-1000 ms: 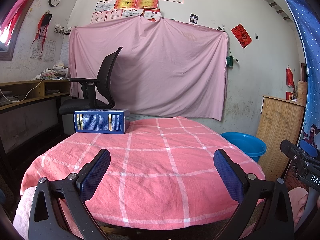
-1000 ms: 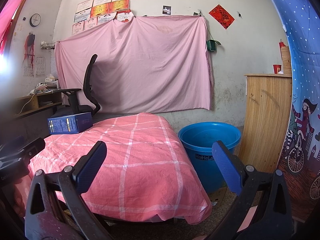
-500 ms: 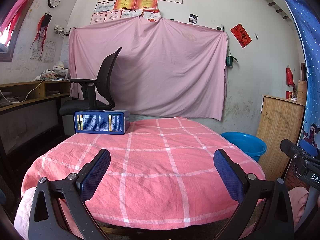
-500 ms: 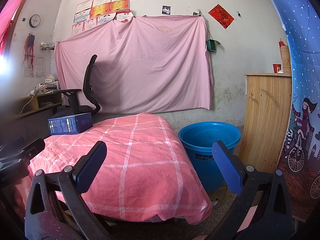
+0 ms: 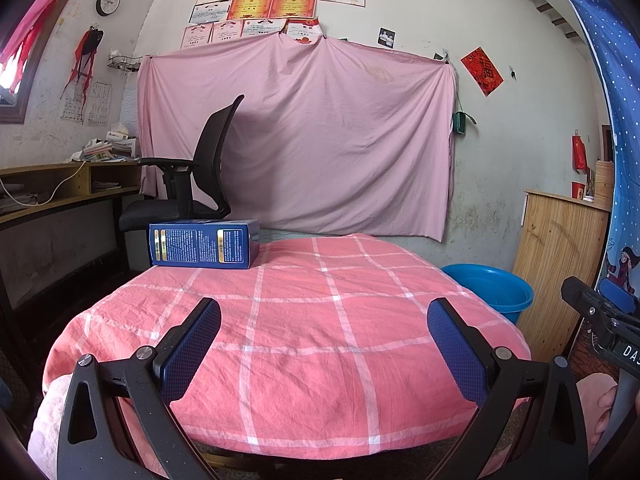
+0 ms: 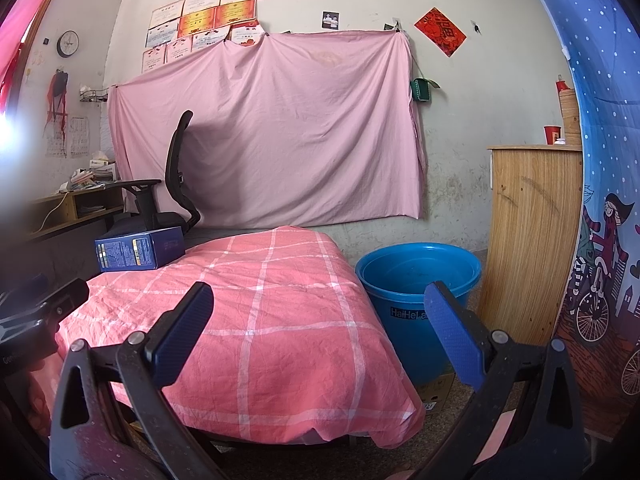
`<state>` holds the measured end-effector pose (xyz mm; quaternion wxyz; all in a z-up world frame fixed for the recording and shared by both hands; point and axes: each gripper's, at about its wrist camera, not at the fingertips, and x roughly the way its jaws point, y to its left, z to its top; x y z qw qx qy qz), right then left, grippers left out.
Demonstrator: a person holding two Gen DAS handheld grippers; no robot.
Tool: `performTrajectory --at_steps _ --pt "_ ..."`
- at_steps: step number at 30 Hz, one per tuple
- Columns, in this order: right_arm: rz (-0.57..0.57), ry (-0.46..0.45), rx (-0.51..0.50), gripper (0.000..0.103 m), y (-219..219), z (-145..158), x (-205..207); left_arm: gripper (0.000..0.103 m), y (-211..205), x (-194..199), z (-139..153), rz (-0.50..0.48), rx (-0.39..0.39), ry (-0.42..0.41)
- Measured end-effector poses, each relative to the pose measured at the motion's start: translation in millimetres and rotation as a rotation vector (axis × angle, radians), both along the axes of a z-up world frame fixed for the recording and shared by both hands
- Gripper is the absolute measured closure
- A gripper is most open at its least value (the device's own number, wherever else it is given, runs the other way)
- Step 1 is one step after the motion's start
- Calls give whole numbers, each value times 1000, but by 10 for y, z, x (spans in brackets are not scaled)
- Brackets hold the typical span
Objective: Collect trash
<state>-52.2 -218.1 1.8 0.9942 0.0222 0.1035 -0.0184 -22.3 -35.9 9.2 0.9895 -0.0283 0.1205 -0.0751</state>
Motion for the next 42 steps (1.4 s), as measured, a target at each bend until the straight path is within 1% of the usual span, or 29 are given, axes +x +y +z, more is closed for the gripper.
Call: performTrajectory --at_steps 35,39,42 --pt "-2 2 5 0 2 5 3 2 5 6 -13 -1 4 8" --pt "-2 4 6 0 10 3 -9 2 16 6 -17 13 32 4" --pt "-3 4 6 0 9 1 -7 2 -15 16 -37 2 65 6"
